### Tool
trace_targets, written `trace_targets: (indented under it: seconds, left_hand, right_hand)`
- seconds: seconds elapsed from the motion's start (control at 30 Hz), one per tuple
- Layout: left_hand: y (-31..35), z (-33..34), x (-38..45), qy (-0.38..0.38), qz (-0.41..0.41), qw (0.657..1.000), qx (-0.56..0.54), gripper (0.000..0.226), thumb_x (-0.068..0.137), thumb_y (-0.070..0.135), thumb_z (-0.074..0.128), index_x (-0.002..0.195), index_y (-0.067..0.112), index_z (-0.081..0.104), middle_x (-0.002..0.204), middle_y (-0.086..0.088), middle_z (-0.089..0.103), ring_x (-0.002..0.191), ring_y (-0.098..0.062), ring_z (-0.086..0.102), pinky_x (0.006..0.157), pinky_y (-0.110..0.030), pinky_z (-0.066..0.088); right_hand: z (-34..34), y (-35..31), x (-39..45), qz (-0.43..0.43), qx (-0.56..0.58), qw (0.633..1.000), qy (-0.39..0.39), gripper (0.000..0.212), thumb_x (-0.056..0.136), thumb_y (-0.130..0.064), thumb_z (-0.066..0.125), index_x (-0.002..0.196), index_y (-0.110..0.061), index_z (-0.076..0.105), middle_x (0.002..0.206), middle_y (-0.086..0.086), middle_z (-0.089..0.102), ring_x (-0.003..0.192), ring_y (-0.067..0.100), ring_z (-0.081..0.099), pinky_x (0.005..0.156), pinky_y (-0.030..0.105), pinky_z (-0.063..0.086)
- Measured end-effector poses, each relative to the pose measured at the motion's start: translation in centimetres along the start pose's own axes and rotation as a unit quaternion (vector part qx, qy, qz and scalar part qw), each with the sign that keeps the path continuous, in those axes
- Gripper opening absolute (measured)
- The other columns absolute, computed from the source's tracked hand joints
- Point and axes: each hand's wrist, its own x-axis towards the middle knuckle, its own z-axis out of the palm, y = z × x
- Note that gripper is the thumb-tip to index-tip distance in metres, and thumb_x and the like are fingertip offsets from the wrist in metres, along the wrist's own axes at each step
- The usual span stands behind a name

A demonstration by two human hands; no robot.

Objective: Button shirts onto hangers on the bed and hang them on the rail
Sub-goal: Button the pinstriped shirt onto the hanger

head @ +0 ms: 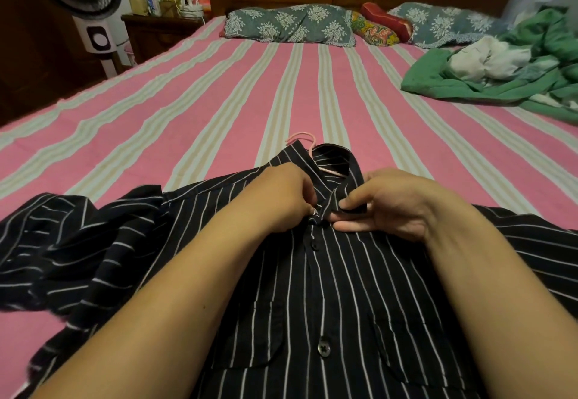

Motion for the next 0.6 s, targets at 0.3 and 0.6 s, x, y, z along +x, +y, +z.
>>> trace_targets:
  seconds: [0.3, 0.6]
  left_hand:
    - [0.4, -0.4, -0.5, -0.003, -0.036, 0.998, -0.056, 0.022, 0.085, 0.005, 0.056, 0.08, 0.018, 0.073, 0.074, -0.003, 0.07, 0.073, -0.021, 0.065, 0.057, -0.022, 0.046]
    - [0.3, -0.3, -0.5, -0.027, -0.056, 0.984, -0.165, 0.015, 0.082, 0.004, 0.069, 0.071, 0.013, 0.075, 0.061, -0.009, 0.07, 0.052, -0.016, 0.064, 0.058, -0.028, 0.056]
  right_hand:
    - [3.1, 0.6, 0.3, -0.074, -0.108, 0.988, 0.081, 0.008, 0.099, -0.006, 0.059, 0.092, -0.003, 0.06, 0.07, 0.012, 0.069, 0.056, 0.018, 0.065, 0.055, 0.033, 0.061]
    - [3.3, 1.1, 0.7, -0.075, -0.09, 0.99, 0.078, 0.025, 0.089, -0.018, 0.077, 0.083, -0.007, 0.055, 0.072, 0.01, 0.06, 0.048, 0.012, 0.059, 0.052, 0.031, 0.059]
